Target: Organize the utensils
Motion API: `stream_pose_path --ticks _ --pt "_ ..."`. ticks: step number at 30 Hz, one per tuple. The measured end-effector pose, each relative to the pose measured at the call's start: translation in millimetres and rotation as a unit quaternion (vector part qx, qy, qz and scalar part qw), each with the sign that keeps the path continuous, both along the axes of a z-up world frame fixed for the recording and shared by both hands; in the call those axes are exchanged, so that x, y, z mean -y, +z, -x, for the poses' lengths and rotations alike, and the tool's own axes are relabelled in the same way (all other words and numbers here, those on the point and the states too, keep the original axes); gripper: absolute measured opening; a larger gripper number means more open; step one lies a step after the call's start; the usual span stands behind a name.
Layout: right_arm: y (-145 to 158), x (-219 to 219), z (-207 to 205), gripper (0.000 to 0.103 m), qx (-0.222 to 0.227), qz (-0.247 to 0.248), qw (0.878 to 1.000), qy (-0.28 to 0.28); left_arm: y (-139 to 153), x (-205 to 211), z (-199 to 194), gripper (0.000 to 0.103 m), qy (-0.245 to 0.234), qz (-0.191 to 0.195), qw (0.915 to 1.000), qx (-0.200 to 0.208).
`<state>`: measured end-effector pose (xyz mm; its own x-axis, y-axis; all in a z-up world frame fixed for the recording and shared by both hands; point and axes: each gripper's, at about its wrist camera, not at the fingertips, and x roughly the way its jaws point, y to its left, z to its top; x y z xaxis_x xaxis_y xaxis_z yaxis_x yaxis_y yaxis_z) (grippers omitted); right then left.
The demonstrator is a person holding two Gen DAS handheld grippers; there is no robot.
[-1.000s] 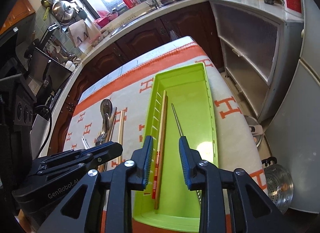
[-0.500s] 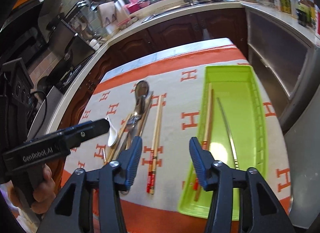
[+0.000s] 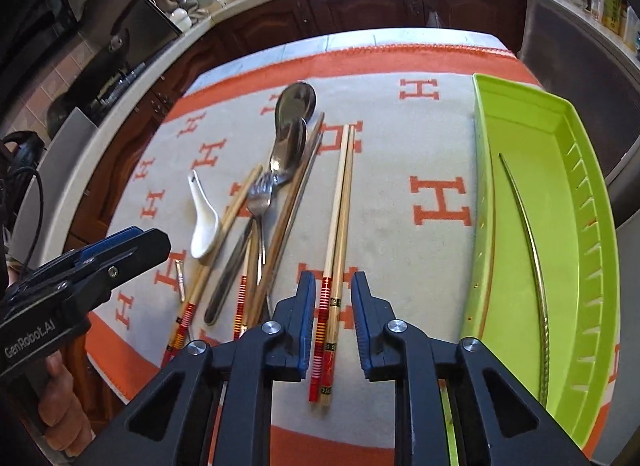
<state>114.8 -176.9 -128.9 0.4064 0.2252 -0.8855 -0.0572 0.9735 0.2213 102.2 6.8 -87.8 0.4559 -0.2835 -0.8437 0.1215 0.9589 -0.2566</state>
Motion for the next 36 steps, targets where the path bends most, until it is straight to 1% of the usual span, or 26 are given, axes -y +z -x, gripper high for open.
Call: stream_pose_path --ticks 3,8,12,14,18,19,22,23,24,27,31,36 --pt "-13.5 -4.6 -10.6 0.012 -0.019 0.01 1.0 0.001 -9.6 -0.1 -2.9 0.035 -0.004 0.007 0.9999 -0.01" --pt "-32.1 -7.7 -21.7 0.009 -0.037 0.025 0.999 0.006 -16.2 1.9 -7.4 0.035 -0.009 0.017 0.9997 -0.018" --pt "-36.2 -13.3 -28.6 0.009 -0.033 0.031 0.999 0.009 -18.1 2.7 -10.9 0.035 -0.01 0.025 0.9994 -0.021" --pt "-39.9 -13.8 -32.6 0.01 -0.04 0.037 0.998 0.009 -18.9 3.3 -11.9 0.035 -0.011 0.03 0.9992 -0.023" --pt "-39.6 -18.6 -36.2 0.009 -0.023 0.053 0.998 0.016 -19.5 7.3 -13.0 0.035 -0.015 0.034 0.999 -0.026" --pt "-39.5 -19.2 -35.7 0.008 -0.021 0.053 0.998 0.016 -19.6 9.8 -13.6 0.035 -0.017 0.035 0.9989 -0.027" --pt "-39.4 -11.9 -34.6 0.006 -0.024 0.03 0.999 -0.001 -18.6 15.9 -14.7 0.032 -0.024 0.038 0.9986 -0.027" --pt "-38.6 -6.4 -34.9 0.006 -0.026 0.016 0.999 -0.013 -17.9 17.6 -14.4 0.027 -0.027 0.038 0.9985 -0.027" --pt "-36.7 -0.4 -34.5 0.006 -0.026 0.002 0.999 -0.024 -17.3 19.5 -14.2 0.024 -0.031 0.04 0.9983 -0.027" --pt "-27.0 16.6 -29.8 0.006 -0.015 -0.03 0.998 -0.049 -15.8 27.3 -16.7 0.021 -0.039 0.051 0.9974 -0.033" --pt "-8.2 39.2 -22.4 0.006 0.004 -0.063 0.996 -0.069 -16.4 41.4 -25.4 0.019 -0.048 0.072 0.9951 -0.049" --pt "10.4 68.4 -13.0 0.006 0.02 -0.093 0.991 -0.092 -23.6 60.1 -41.4 0.018 -0.046 0.081 0.993 -0.073"
